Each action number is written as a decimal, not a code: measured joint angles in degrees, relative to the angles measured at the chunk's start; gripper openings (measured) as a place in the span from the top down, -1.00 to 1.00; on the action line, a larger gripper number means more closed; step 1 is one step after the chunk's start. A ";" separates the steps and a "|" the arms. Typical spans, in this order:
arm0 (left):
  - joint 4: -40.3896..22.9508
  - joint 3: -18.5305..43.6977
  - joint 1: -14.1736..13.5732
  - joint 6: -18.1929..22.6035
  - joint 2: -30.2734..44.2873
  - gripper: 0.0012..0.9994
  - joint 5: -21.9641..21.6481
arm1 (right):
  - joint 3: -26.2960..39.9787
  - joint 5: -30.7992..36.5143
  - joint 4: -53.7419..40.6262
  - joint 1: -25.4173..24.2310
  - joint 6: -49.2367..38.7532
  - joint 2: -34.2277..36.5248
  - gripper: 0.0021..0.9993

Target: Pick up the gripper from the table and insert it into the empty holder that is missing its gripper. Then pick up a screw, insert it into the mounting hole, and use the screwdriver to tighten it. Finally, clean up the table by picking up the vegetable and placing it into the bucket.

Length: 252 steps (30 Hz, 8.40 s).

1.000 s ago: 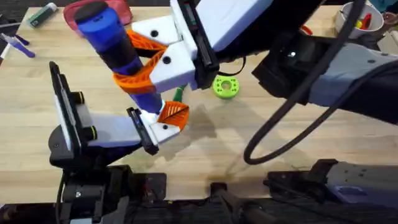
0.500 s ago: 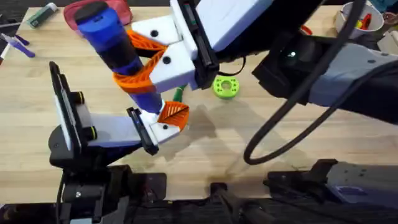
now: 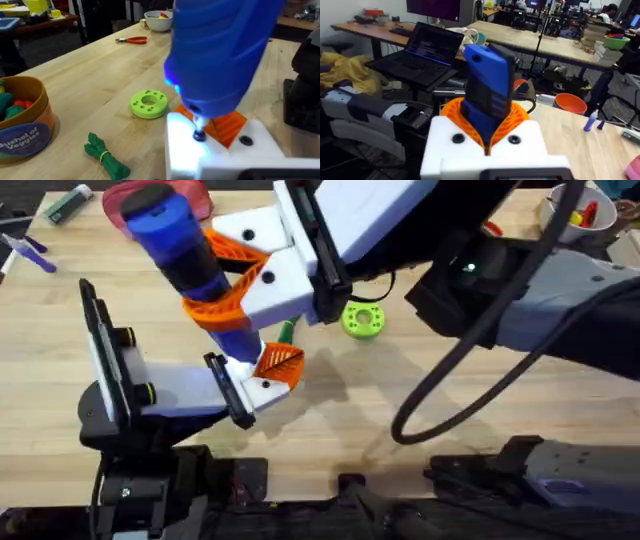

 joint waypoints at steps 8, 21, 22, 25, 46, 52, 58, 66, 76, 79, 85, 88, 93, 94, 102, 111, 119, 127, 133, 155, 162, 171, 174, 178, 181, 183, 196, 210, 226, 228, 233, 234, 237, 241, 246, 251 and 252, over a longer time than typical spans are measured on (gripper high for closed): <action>0.00 0.00 0.00 0.00 -0.02 0.97 0.00 | 0.00 0.00 0.02 0.00 -0.15 0.00 0.96; -0.02 0.00 0.00 -0.06 0.00 0.97 -0.02 | 0.00 -0.02 0.51 0.00 -0.13 1.14 0.96; -0.02 0.00 0.00 -0.04 0.00 0.97 -0.02 | 0.00 -0.02 0.52 0.00 -0.13 1.13 0.96; -0.02 0.00 0.00 -0.04 0.00 0.97 -0.02 | 0.00 -0.02 0.50 0.00 -0.15 1.14 0.96; 0.00 0.00 0.00 0.00 0.00 0.97 0.03 | -0.02 -1.87 4.30 0.00 0.06 1.64 0.96; 0.00 0.00 0.00 -0.02 0.00 0.97 0.00 | 1.57 -3.41 4.31 -0.17 0.50 1.63 0.96; 0.00 0.00 0.00 -0.01 -0.01 0.97 0.00 | 5.54 -5.02 1.05 -1.60 0.60 1.62 0.96; 0.00 0.00 0.00 -0.02 0.00 0.97 0.02 | 12.26 -4.64 -18.91 -5.70 0.07 1.62 0.96; 0.00 0.00 0.00 -0.02 -0.02 0.97 0.00 | 29.01 18.13 -71.37 -13.33 -17.07 1.62 0.96; 0.00 0.00 0.00 0.00 -0.02 0.97 0.00 | 34.29 27.89 -81.40 -13.79 -22.26 1.62 0.96; 0.00 0.00 0.00 -0.02 -0.01 0.97 0.00 | 41.48 48.61 -95.55 -13.81 -30.22 1.62 0.96; -0.01 0.00 0.00 -0.02 0.00 0.97 0.01 | 41.90 58.02 -99.71 -13.94 -34.57 1.62 0.96; 0.00 0.00 0.00 -0.02 0.00 0.97 0.00 | 41.92 66.88 -107.17 -15.05 -40.95 2.24 0.96; 0.00 0.00 0.00 -0.02 0.00 0.97 0.01 | 41.94 67.86 -108.16 -15.51 -41.70 2.73 0.96; 0.00 0.00 0.00 -0.02 -0.02 0.97 0.00 | 41.94 72.64 -112.87 -20.97 -46.00 12.59 0.96; 0.00 0.00 0.00 -0.01 -0.01 0.97 0.00 | 41.94 73.55 -110.16 -25.83 -49.13 25.11 0.96; -0.02 0.00 0.00 -0.02 0.00 0.97 0.00 | 41.94 73.53 -104.53 -27.91 -49.58 35.77 0.96; -0.02 0.00 0.00 -0.02 0.00 0.97 0.00 | 41.94 73.53 -102.59 -27.87 -49.68 40.91 0.96; -0.01 0.00 0.00 -0.01 0.00 0.97 0.00 | 42.11 73.82 -102.79 -27.87 -49.64 41.13 -0.06; 0.00 0.00 0.00 -0.02 -0.02 0.97 0.00 | 46.23 69.29 -105.39 -24.61 -41.64 21.34 -0.98; 0.00 0.00 0.00 -0.02 0.00 0.97 0.00 | 51.86 58.36 -105.03 -24.61 -34.37 11.33 -0.98; 0.00 0.00 0.00 0.24 0.00 0.62 -0.02 | 53.48 51.07 -105.04 -24.61 -18.82 0.40 -0.98; -0.02 0.00 0.00 0.09 -0.02 -0.31 0.00 | 53.51 50.49 -107.52 -24.61 -15.91 -1.13 -0.98; 0.00 0.00 0.00 0.00 -0.02 -0.96 0.02 | 53.51 50.14 -110.95 -24.61 -13.70 -1.51 -0.99; -0.02 0.00 0.00 -0.02 0.00 -0.97 0.02 | 52.52 50.07 -111.25 -24.61 -12.46 -1.51 -0.99; -0.02 0.00 0.00 -0.02 -0.01 -0.97 0.02 | 50.78 50.07 -111.10 -24.61 -11.50 -1.53 -0.99; 0.23 0.00 0.00 0.04 0.00 -0.97 -1.01 | 33.63 50.07 -106.31 -24.61 -6.65 -1.51 -0.98; 1.29 0.00 0.00 0.04 -0.02 -0.97 -7.61 | 23.50 49.81 -102.82 -24.61 -3.65 -2.40 -0.99; 3.00 -0.07 0.00 -5.24 -0.02 -0.97 -16.07 | 23.50 49.46 -102.57 -24.61 -2.87 -2.42 -0.99; 0.67 0.81 0.00 -6.64 0.05 -0.97 -18.22 | 23.50 49.44 -102.61 -24.61 -2.89 -2.43 -0.99; -14.21 7.62 0.00 -5.49 1.03 -0.97 -23.82 | 23.50 49.44 -102.81 -24.61 -2.89 -2.40 -0.99; -16.67 9.38 0.00 -4.75 1.89 -0.97 -24.98 | 23.50 49.44 -102.82 -24.61 -2.87 -2.43 -0.99; -23.34 16.67 0.00 -2.55 6.77 -0.97 -28.97 | 23.50 49.44 -102.86 -24.61 -2.89 -2.43 -0.99; -29.50 27.28 0.00 -0.15 15.87 -0.97 -32.98 | 23.50 49.44 -102.86 -24.61 -2.89 -2.40 -0.99; -38.68 39.97 0.00 2.12 28.78 -0.97 -37.58 | 23.50 49.44 -102.86 -24.61 -2.89 -2.43 -0.99; -46.52 50.21 0.00 4.10 41.87 -0.97 -41.65 | 23.50 49.44 -102.86 -24.61 -2.87 -2.43 -0.99; -47.24 51.53 0.00 4.30 43.97 -0.97 -42.02 | 23.50 49.44 -102.86 -24.61 -2.87 -2.41 -0.99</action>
